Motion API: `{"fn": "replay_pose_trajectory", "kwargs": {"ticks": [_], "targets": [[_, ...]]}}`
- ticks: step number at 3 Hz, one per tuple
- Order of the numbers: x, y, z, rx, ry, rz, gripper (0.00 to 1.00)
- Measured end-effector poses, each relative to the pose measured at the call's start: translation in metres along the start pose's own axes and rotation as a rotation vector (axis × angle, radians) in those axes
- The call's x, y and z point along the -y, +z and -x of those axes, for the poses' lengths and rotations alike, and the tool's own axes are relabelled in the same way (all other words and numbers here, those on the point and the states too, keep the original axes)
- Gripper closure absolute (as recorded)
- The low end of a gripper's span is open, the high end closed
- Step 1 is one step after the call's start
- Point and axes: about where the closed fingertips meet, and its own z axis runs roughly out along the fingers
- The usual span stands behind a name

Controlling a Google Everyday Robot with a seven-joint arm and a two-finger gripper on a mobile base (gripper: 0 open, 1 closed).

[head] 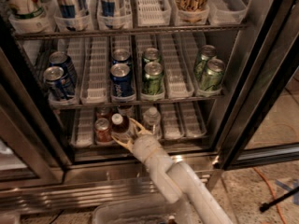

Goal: Pick blue plastic bottle from bottom shelf of fridge

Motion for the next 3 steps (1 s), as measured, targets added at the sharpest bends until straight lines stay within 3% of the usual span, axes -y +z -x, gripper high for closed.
{"fn": "replay_pose_trajectory", "kwargs": {"ticks": [3], "targets": [[-0.0032,-0.0019,-0.0081,-0.002,0.001,0.003,1.0]]}}
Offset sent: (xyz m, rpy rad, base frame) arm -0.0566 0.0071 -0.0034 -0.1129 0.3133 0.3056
